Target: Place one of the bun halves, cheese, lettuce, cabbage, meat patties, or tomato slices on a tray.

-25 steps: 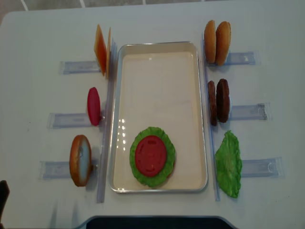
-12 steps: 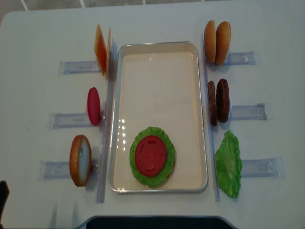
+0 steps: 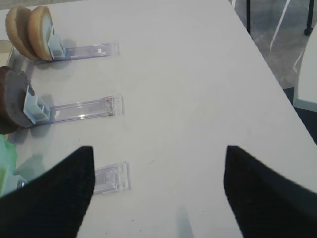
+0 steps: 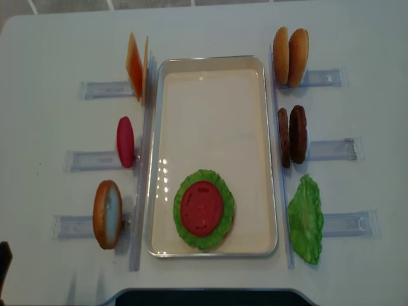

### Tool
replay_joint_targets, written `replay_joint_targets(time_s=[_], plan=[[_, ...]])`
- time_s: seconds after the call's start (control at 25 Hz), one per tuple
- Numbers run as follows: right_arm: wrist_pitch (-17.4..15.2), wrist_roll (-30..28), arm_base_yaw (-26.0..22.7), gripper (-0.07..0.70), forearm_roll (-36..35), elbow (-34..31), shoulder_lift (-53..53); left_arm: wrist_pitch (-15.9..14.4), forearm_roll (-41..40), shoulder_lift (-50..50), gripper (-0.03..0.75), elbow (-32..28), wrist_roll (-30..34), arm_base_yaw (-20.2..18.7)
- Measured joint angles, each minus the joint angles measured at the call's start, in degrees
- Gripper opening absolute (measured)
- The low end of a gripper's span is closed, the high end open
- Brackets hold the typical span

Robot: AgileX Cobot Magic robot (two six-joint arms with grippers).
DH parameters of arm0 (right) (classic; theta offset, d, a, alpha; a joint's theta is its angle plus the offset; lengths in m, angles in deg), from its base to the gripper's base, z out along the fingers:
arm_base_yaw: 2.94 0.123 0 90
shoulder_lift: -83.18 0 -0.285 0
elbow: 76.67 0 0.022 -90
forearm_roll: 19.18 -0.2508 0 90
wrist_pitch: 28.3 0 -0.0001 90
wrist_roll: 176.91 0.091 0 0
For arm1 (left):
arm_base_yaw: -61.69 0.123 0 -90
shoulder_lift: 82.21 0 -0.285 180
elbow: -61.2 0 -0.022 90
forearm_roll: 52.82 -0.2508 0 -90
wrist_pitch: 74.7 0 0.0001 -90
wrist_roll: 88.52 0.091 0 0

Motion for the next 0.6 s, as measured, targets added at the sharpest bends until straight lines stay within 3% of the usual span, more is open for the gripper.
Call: replay_joint_targets(time_s=[0.6], plan=[[0.0, 0.0, 0.0, 0.542, 0.0, 0.0, 0.0, 0.0, 0.0, 0.0, 0.440, 0.0, 0.7, 0.0]])
